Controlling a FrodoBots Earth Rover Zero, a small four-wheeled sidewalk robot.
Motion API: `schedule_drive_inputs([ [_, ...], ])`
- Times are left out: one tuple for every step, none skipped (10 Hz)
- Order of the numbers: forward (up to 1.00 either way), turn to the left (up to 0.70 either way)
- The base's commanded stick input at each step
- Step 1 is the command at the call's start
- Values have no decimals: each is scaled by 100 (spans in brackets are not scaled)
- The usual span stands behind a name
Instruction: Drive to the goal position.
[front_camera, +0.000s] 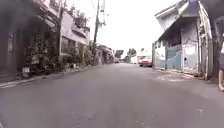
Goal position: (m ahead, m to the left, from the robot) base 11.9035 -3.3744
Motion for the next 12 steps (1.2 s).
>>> schedule_drive_inputs([
  [100,0],
  [100,0],
  [100,0],
  [100,0],
  [100,0],
  [100,0],
  [100,0],
  [100,0],
  [100,0],
  [100,0],
  [100,0],
  [100,0],
])
